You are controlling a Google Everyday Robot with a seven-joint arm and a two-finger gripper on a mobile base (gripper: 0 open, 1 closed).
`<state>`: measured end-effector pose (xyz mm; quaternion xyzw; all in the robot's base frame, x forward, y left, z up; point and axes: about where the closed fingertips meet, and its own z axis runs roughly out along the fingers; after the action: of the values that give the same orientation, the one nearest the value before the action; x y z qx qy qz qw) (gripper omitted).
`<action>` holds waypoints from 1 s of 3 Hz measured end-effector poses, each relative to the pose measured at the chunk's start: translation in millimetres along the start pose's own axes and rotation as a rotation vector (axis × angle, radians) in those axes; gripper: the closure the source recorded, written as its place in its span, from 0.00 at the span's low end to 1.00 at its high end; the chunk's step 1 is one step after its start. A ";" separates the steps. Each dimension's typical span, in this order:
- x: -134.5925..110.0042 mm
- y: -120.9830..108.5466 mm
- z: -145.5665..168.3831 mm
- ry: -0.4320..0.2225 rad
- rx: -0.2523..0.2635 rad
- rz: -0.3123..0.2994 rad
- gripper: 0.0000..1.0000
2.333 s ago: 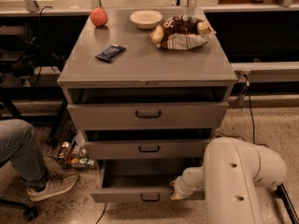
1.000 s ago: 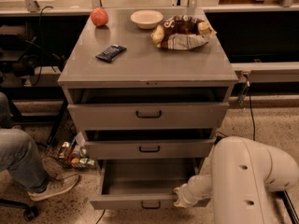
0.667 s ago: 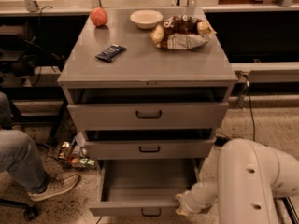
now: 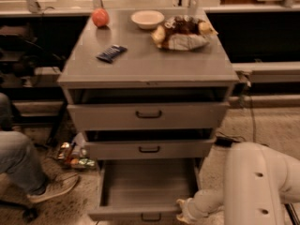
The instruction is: Open bottom drawer
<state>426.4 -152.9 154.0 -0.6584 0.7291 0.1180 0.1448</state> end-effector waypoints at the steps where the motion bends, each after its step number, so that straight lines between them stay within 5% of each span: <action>1: -0.9 -4.0 0.3 0.000 0.000 0.000 1.00; 3: -1.4 -2.8 1.1 -0.001 -0.003 0.000 0.59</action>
Offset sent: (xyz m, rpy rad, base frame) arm 0.0041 0.0005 0.0001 0.0000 0.0000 0.0000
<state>429.3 -151.6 153.6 -0.6586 0.7288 0.1192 0.1442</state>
